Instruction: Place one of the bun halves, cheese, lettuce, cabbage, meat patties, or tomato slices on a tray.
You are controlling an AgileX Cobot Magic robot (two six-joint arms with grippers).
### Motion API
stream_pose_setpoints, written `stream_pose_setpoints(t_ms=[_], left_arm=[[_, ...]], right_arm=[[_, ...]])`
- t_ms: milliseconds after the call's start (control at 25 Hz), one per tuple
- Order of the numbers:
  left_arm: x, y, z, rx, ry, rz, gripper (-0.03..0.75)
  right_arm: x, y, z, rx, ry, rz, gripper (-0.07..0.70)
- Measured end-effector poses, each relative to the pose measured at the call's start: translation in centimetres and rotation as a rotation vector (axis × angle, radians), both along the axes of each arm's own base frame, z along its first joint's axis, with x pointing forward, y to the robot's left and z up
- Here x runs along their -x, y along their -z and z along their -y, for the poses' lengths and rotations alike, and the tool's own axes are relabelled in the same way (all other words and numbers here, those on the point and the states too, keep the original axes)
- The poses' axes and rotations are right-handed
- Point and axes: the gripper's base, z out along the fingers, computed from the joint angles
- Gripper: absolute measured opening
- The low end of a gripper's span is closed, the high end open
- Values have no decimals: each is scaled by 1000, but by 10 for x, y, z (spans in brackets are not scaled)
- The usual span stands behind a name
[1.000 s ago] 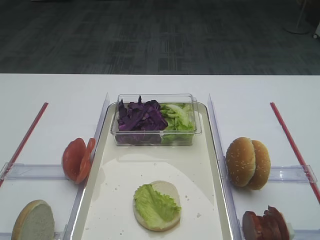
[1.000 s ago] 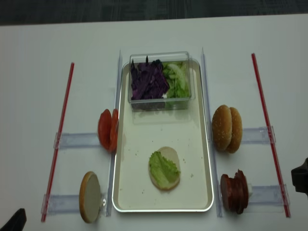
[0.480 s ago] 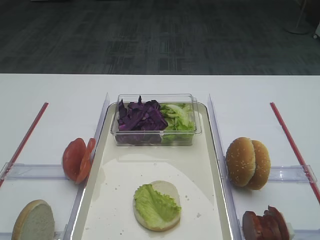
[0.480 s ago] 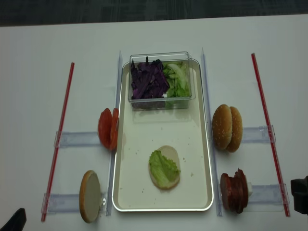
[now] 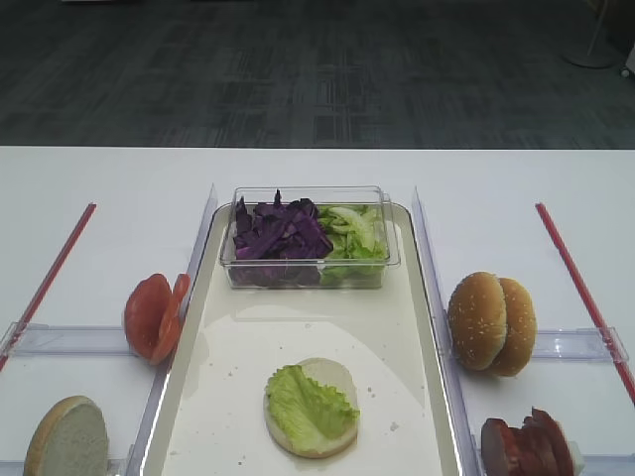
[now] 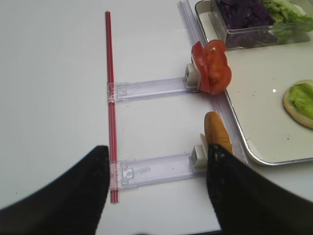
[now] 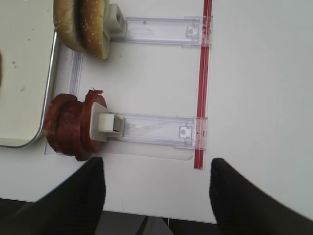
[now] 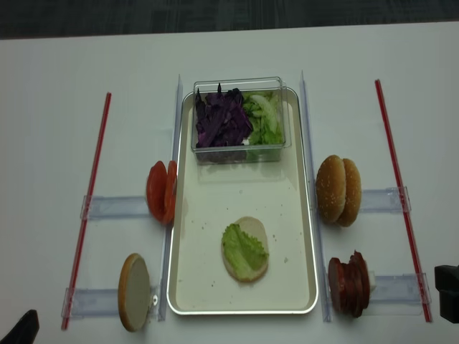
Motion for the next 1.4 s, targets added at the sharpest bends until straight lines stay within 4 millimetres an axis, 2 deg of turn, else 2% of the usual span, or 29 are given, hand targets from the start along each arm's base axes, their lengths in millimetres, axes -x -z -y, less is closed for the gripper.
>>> stream_pose_setpoints(t_ms=[880,1120,1400], left_arm=[[0,0,0,0,0,0,414],[0,0,0,0,0,0,415],[0,0,0,0,0,0,414]], right_arm=[[0,0,0,0,0,0,487],[14,-6,0,2,0,102,487],[19,-7,0,4,0,135,487]])
